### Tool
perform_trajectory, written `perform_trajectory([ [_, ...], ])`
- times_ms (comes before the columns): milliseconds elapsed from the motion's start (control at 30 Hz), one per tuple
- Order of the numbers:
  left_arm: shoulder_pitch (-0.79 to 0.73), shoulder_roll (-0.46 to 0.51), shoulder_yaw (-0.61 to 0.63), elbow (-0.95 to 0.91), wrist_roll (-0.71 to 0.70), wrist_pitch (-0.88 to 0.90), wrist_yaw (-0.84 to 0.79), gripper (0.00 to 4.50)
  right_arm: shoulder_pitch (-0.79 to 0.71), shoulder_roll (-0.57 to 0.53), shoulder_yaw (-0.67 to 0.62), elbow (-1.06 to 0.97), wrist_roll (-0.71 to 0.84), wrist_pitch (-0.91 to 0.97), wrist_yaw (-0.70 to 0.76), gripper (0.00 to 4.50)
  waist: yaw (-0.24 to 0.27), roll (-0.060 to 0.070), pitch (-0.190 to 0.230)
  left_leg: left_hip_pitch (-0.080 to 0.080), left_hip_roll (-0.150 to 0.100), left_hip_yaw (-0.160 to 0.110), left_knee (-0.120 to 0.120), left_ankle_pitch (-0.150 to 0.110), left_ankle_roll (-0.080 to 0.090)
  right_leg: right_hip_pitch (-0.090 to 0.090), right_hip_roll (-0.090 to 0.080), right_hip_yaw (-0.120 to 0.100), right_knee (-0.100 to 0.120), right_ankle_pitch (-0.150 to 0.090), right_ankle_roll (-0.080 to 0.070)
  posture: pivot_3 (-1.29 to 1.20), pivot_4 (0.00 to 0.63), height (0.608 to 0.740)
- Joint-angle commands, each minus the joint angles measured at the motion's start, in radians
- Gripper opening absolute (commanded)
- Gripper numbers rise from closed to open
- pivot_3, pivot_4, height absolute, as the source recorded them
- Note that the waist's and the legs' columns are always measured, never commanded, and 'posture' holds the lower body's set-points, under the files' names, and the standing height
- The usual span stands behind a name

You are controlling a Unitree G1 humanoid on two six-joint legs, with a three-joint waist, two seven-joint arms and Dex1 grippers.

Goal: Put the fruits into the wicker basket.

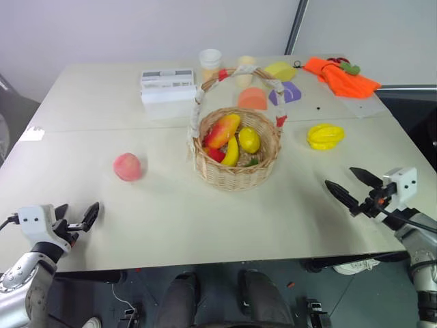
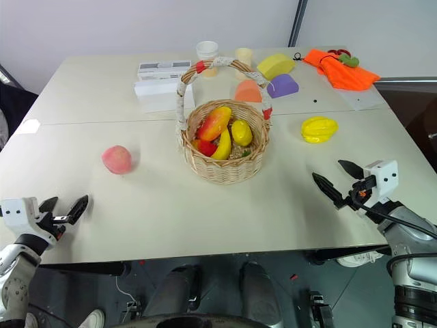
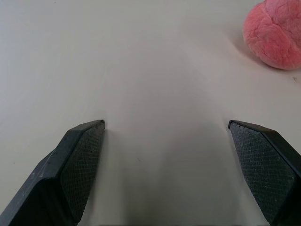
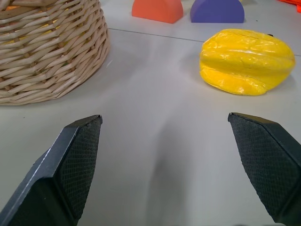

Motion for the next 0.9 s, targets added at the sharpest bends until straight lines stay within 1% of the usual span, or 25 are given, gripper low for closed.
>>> perform_trajectory([
  [33, 0.002, 0.001, 0.021, -0.037, -0.013, -0.002, 0.007, 4.5, -0.008, 0.006, -0.002, -0.05, 0.009, -0.003, -0.01, 4.46, 0.0, 0.0, 0.0, 0.0, 0.0, 0.0, 0.0, 0.0, 0.0, 0.0, 0.0, 0.0, 0.0, 0.0, 0.0, 0.0, 0.15, 0.74],
  [367, -0.044, 0.006, -0.006, -0.058, -0.007, 0.018, 0.027, 4.5, -0.012, 0.008, 0.011, -0.079, 0.014, -0.003, -0.021, 4.46, 0.0, 0.0, 0.0, 0.0, 0.0, 0.0, 0.0, 0.0, 0.0, 0.0, 0.0, 0.0, 0.0, 0.0, 0.0, 0.0, 0.15, 0.74],
  [567, -0.088, 0.036, -0.027, -0.087, -0.005, 0.033, 0.013, 4.5, -0.051, -0.013, 0.025, -0.097, 0.03, 0.014, 0.009, 4.46, 0.0, 0.0, 0.0, 0.0, 0.0, 0.0, 0.0, 0.0, 0.0, 0.0, 0.001, 0.0, 0.001, 0.0, 0.0, 0.0, 0.15, 0.74],
  [733, -0.145, 0.064, -0.038, -0.128, -0.038, 0.079, -0.015, 4.5, -0.046, -0.065, 0.002, -0.214, 0.109, 0.104, 0.051, 4.46, 0.001, 0.0, 0.0, 0.0, 0.0, 0.0, 0.001, 0.0, 0.0, 0.0, 0.001, 0.0, 0.002, 0.0, 0.0, 0.0, 0.15, 0.74],
  [900, -0.242, 0.11, -0.084, -0.159, -0.072, 0.158, -0.04, 4.5, -0.043, -0.132, 0.004, -0.386, 0.241, 0.241, 0.087, 4.46, 0.001, 0.0, 0.0, 0.0, 0.0, -0.001, 0.001, 0.0, 0.0, 0.001, 0.001, 0.0, 0.001, 0.0, 0.0, 0.0, 0.15, 0.74],
])
